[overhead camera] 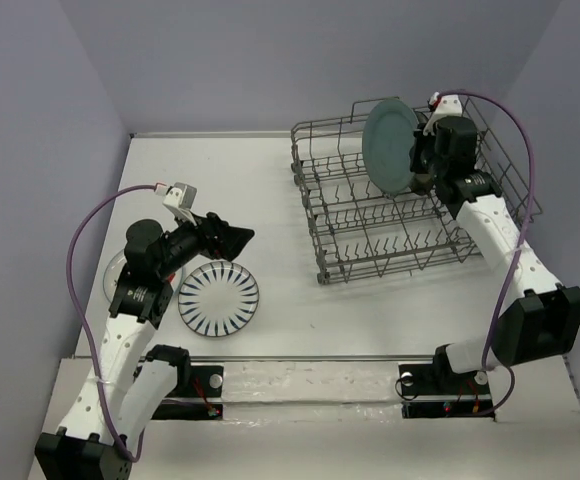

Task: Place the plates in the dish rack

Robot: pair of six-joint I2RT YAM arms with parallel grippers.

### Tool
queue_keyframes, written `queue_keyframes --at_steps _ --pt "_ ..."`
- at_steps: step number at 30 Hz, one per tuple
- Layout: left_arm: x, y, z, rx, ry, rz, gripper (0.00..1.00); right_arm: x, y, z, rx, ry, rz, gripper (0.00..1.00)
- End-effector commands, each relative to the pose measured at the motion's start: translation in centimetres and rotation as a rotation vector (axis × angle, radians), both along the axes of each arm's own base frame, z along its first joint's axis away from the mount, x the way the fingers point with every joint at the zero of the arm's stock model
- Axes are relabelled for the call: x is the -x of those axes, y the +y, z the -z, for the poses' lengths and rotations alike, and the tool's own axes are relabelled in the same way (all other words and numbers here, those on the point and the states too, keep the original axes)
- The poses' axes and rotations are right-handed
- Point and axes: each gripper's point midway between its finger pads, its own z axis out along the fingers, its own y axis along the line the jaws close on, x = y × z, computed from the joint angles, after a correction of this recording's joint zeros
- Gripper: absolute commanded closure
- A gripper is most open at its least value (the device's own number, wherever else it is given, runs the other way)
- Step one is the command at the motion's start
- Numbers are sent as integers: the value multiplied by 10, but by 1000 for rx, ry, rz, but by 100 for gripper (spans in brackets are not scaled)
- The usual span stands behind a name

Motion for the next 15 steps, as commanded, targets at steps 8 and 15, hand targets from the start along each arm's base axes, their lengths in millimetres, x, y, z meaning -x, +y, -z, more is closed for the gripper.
queue_keyframes --at_steps 8,15 --pt "4 0 -9 -35 -81 11 1 -40 -7 -77 84 -257 77 93" --pt "3 0 -5 -38 -72 8 1 -53 9 -51 191 -224 84 93"
